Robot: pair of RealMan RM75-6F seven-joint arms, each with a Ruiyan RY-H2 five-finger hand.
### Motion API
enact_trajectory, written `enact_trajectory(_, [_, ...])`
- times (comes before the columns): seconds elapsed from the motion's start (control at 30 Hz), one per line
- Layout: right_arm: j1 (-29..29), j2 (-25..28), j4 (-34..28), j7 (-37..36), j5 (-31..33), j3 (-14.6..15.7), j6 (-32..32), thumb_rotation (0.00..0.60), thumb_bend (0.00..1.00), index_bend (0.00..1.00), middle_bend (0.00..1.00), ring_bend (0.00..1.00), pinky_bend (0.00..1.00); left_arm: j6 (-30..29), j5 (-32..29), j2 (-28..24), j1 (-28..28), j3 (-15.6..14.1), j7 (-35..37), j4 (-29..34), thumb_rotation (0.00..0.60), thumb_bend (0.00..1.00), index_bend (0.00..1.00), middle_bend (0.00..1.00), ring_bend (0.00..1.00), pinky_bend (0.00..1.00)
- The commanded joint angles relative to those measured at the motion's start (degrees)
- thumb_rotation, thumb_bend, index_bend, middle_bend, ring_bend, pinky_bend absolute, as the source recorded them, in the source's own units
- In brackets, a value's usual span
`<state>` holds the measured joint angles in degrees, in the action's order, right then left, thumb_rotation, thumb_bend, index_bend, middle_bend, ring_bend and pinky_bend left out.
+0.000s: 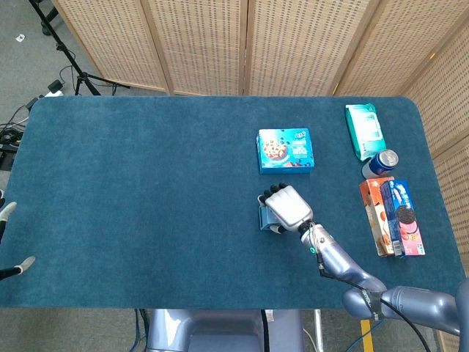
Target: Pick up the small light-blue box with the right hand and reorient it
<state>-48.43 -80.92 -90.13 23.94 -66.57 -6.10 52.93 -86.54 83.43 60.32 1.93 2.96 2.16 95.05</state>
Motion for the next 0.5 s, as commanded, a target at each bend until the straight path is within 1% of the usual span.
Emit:
enact_trajectory(0.03, [4.52, 0.91, -0.08, -17.72, -7.4, -1.1, 4.43, 0.6, 0.41, 0.41, 0.46, 0.3, 0.3, -0.22, 0.43, -0.05, -0.08, -0.17, 0.03, 0.08, 0.6, 0.0, 0.0, 0.0, 0.0, 0.0])
enact_trajectory(0.07, [6.21, 0.32, 0.3, -23.61, -7.9, -1.49, 6.22, 0.6, 0.42, 0.41, 0.46, 0.3, 0.3, -0.34, 0.81, -0.1, -0.14, -0.35, 0.15, 0.21, 0.6, 0.0, 0.0, 0.0, 0.0, 0.0])
enact_trajectory(0.1, [6.96, -0.17, 1.64, -27.05, -9.83, -1.17, 7.35, 0.6, 0.43, 0.41, 0.46, 0.3, 0.3, -0.36, 0.99, -0.17, -0.18, -0.46, 0.28, 0.28, 0.6, 0.0, 0.0, 0.0, 0.0, 0.0])
enact_trajectory(0.23, [9.34, -2.73, 6.87, -37.84, -14.75, -0.07, 11.28, 0.6, 0.44, 0.41, 0.46, 0.3, 0.3, -0.4, 1.62, -0.4, -0.24, -0.8, 0.63, 0.45, 0.6, 0.0, 0.0, 0.0, 0.0, 0.0])
enact_trajectory(0.33, [10.77, -4.9, 10.32, -42.95, -16.32, 0.57, 13.41, 0.6, 0.45, 0.41, 0.46, 0.3, 0.3, -0.56, 1.98, -0.36, -0.29, -0.95, 0.49, 0.53, 0.6, 0.0, 0.0, 0.0, 0.0, 0.0])
enact_trajectory(0.4, [12.26, -7.75, 13.93, -46.34, -16.84, 0.88, 15.52, 0.6, 0.46, 0.42, 0.46, 0.3, 0.3, -0.5, 2.35, -0.26, -0.27, -1.18, 0.21, 0.6, 0.6, 0.0, 0.0, 0.0, 0.0, 0.0])
enact_trajectory(0.5, [13.31, -10.25, 17.29, -48.47, -17.51, 1.35, 17.01, 0.6, 0.47, 0.42, 0.46, 0.3, 0.3, -0.32, 2.71, -0.17, -0.18, -1.41, -0.12, 0.69, 0.6, 0.0, 0.0, 0.0, 0.0, 0.0])
